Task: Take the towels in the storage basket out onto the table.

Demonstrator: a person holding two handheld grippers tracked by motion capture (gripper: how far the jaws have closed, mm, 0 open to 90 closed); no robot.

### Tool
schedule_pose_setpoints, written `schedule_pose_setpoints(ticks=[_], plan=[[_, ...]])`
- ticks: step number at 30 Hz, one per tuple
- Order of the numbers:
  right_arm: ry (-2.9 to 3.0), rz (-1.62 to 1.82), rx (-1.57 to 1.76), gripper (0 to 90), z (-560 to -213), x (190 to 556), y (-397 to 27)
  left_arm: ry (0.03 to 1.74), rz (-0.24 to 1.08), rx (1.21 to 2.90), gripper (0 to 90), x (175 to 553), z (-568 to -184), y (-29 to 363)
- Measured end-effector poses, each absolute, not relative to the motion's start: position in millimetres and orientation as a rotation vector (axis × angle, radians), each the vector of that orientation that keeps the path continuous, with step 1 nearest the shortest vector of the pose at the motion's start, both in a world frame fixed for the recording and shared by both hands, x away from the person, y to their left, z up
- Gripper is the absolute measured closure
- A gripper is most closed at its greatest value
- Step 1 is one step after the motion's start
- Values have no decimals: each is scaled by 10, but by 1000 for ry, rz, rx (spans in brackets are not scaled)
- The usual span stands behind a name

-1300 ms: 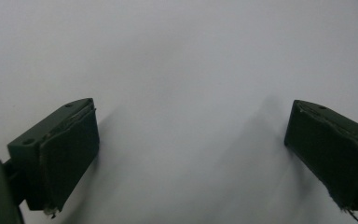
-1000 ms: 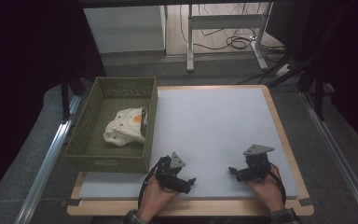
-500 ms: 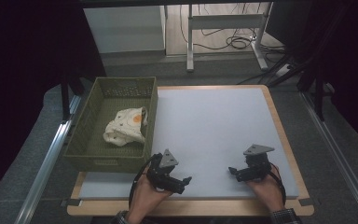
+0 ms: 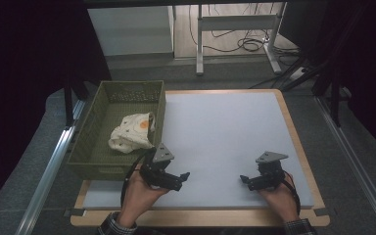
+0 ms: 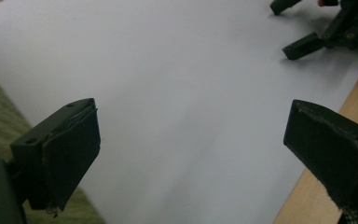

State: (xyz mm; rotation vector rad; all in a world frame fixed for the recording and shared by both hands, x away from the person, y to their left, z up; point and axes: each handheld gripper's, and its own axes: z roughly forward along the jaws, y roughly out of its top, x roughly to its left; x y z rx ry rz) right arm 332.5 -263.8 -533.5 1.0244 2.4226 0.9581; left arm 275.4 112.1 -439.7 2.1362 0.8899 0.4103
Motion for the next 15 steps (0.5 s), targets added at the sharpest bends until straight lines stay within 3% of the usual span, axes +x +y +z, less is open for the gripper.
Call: schedule_pose_setpoints(ticks=[15], plan=[[2423,957,1024,12,-5335,3324,-2638,1008,465,2122,44,3092,-4197,1581]])
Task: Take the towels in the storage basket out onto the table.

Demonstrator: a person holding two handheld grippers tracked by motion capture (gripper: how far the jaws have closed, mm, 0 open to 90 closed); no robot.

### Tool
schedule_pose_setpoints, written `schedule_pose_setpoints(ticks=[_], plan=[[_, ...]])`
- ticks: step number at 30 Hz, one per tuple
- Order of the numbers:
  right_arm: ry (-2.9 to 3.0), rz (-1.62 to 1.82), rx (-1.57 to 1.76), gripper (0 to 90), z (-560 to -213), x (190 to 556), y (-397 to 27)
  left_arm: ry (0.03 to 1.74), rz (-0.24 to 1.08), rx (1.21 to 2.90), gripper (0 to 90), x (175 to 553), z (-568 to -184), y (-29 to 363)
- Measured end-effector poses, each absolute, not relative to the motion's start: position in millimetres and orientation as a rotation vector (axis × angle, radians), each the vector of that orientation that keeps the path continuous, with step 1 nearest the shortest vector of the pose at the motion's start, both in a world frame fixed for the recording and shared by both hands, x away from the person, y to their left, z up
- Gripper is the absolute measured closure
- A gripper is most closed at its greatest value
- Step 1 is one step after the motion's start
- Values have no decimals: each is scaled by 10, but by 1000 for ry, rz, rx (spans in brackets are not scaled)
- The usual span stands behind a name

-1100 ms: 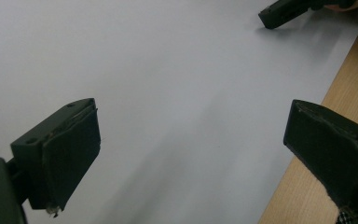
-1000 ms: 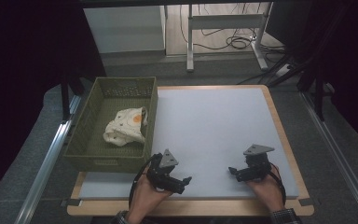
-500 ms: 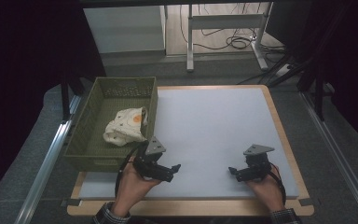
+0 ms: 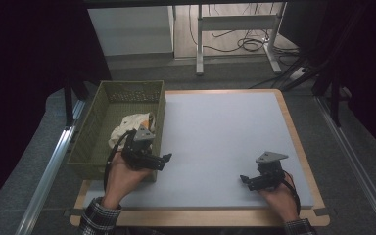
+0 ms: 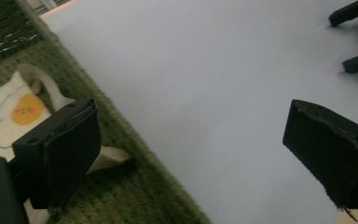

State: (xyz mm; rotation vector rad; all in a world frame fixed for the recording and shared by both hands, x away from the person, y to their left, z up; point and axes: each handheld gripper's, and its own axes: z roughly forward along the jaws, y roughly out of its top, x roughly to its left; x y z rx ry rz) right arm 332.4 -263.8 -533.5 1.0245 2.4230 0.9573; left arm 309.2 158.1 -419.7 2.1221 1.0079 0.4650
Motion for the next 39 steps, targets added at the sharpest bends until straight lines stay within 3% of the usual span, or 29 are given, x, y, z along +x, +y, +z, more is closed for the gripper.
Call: schedule_pose_setpoints(ticks=[32,39], plan=[[2422,959,1024,12,-5337,3325,-2638,1277,431,2163,24,4068,-4418,2255],[2422,960,1023,12,-5337,3326,-2639,1408,396,2197,26,4295,-4525,2354]])
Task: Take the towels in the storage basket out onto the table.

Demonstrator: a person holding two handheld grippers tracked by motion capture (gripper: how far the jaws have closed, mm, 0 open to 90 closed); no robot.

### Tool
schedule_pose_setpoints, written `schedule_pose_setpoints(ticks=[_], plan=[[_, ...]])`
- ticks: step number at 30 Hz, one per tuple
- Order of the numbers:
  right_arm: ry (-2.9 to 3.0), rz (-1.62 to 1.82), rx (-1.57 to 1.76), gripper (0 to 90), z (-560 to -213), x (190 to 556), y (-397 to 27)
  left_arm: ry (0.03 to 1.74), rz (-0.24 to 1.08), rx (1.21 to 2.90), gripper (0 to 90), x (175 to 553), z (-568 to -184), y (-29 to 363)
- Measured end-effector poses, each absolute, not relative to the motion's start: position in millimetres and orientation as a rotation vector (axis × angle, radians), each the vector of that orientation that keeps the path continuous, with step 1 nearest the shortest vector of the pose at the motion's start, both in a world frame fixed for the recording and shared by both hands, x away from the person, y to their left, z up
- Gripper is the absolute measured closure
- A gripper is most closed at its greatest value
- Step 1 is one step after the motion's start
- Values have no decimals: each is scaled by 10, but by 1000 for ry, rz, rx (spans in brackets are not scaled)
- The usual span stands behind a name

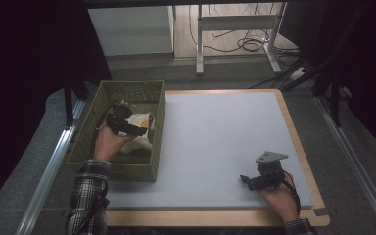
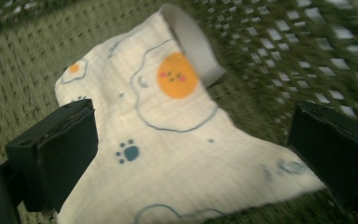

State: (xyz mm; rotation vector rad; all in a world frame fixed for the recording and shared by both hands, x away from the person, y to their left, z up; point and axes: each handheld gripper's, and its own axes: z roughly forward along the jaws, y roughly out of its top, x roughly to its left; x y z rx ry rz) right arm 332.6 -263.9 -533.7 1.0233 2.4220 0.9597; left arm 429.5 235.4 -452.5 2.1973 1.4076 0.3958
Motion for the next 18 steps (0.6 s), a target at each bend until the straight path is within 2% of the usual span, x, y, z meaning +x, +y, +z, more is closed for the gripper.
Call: schedule_pose_setpoints(ticks=[10,13,15,18], plan=[[2422,961,1025,12,-5337,3326,-2638,1628,273,2330,34,4477,-4792,2467],[2423,960,1022,12,-5337,3327,-2639,1697,222,2338,70,4481,-4875,2512],[2422,960,1022,12,-5337,3327,-2639,1731,170,2330,148,4474,-4922,2539],[2422,960,1024,12,-5337,3326,-2639,1737,87,2330,334,4463,-4977,2547]])
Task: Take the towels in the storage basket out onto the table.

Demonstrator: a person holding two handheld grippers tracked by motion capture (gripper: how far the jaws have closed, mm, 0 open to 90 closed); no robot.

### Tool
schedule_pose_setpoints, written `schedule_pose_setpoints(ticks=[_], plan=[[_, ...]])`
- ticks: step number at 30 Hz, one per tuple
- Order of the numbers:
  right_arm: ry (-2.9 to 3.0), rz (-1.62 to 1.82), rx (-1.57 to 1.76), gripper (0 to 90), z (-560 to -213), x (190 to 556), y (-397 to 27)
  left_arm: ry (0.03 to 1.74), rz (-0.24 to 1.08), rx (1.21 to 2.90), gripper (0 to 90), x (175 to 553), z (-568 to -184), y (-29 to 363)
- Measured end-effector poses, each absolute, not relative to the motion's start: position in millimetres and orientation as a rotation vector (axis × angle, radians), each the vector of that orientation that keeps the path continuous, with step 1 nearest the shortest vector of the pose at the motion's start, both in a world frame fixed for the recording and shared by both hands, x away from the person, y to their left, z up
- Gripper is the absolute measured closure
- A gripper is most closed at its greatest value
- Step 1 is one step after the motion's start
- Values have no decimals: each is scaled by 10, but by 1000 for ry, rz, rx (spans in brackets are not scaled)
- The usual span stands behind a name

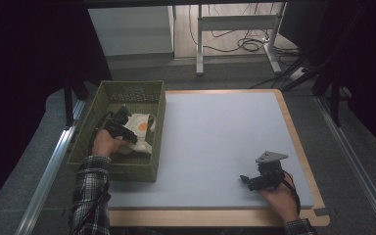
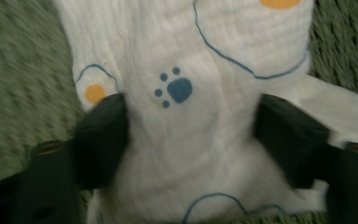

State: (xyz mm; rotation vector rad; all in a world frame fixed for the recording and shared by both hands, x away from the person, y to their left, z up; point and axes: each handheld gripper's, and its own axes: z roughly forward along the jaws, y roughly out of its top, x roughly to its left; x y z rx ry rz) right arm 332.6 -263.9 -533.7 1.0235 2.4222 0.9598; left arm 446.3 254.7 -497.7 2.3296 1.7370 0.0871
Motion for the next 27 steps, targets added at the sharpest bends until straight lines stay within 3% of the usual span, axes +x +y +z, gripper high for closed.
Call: schedule_pose_setpoints(ticks=[2,5,7,27], plan=[[2422,960,1023,12,-5337,3326,-2639,1718,82,2360,439,4457,-4974,2531],[2422,960,1024,12,-5337,3326,-2639,1690,87,2378,666,4449,-4913,2525],[2422,960,1024,12,-5337,3326,-2639,1671,94,2395,741,4440,-4882,2527],[2422,960,1024,12,-5337,3325,-2638,1477,250,2287,773,4157,-4273,2666]])
